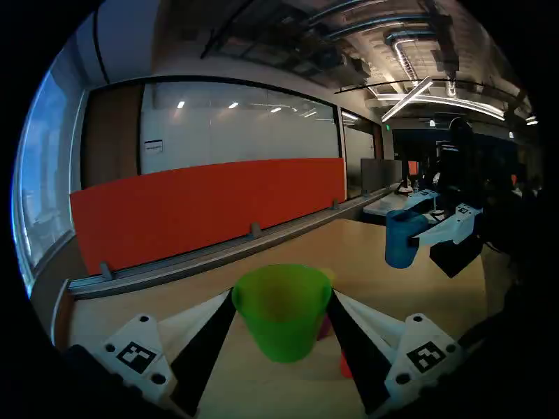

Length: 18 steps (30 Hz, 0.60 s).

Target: Pour water

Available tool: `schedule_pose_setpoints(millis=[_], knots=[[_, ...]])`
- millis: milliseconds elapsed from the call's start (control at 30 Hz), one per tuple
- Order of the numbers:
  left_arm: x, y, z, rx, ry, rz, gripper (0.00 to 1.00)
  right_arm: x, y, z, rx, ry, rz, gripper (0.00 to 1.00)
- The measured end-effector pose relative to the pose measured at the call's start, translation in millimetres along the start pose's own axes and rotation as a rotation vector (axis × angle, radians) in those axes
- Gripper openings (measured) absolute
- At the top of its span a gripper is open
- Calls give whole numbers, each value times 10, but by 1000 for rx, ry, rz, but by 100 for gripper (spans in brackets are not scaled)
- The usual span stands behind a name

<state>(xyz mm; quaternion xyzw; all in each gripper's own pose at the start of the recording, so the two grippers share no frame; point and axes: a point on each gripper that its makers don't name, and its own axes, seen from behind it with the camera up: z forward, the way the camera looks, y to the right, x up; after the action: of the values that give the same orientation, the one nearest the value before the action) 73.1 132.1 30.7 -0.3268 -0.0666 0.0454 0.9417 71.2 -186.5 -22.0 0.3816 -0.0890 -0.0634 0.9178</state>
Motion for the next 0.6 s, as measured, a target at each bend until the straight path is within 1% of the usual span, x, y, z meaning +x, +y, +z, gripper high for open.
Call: schedule_pose_setpoints(millis=[400,600], knots=[[78,131,-13,-17,19,7,89,164,19,4,-8,55,3,91],[92,176,-21,-19,28,7,89,226,19,17,-12,75,1,90]])
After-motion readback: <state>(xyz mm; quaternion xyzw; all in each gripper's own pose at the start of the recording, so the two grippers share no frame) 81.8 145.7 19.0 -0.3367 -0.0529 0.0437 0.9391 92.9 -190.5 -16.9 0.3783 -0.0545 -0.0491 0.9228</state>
